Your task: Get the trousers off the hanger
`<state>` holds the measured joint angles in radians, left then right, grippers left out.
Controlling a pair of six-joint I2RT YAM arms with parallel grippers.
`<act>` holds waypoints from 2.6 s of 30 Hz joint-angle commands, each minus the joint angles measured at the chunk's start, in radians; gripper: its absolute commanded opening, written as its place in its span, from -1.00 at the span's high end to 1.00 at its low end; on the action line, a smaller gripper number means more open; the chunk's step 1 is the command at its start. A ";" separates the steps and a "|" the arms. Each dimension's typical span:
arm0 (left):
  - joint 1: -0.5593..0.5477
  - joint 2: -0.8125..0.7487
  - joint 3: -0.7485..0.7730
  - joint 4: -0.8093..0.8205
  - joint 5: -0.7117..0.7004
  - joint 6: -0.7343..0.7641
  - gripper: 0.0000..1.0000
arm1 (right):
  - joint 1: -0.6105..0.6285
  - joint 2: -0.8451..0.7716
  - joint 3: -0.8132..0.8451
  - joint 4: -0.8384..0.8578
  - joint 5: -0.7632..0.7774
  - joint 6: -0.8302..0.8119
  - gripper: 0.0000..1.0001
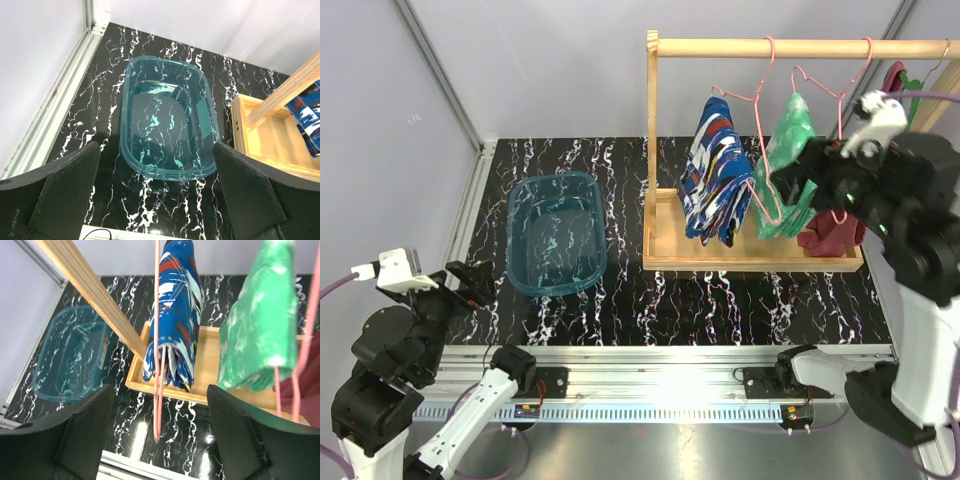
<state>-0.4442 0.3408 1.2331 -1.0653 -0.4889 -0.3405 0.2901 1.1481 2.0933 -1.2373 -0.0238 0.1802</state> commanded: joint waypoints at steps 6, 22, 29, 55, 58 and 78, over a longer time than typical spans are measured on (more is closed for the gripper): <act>-0.004 0.035 -0.017 0.039 0.072 0.031 -0.98 | 0.006 0.189 0.037 0.139 -0.073 -0.024 -0.24; -0.002 0.075 -0.089 0.031 0.101 0.046 -0.98 | 0.006 0.245 -0.082 0.211 0.053 -0.025 0.50; -0.002 0.076 -0.083 0.028 0.108 0.046 -0.98 | 0.006 0.219 -0.134 0.217 0.117 -0.041 0.53; -0.004 0.175 -0.086 0.275 0.406 -0.005 -0.98 | 0.006 0.102 -0.079 0.605 0.101 -0.077 1.00; -0.002 0.194 -0.086 0.326 0.438 0.003 -0.98 | 0.006 0.091 -0.081 0.645 0.108 -0.070 1.00; -0.470 0.466 -0.067 0.773 0.108 0.089 -0.98 | 0.004 -0.162 -0.292 0.404 0.030 0.148 1.00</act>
<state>-0.7536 0.7635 1.1515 -0.4667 -0.1707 -0.3073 0.3000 1.0416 1.8515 -0.9775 0.0261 0.2760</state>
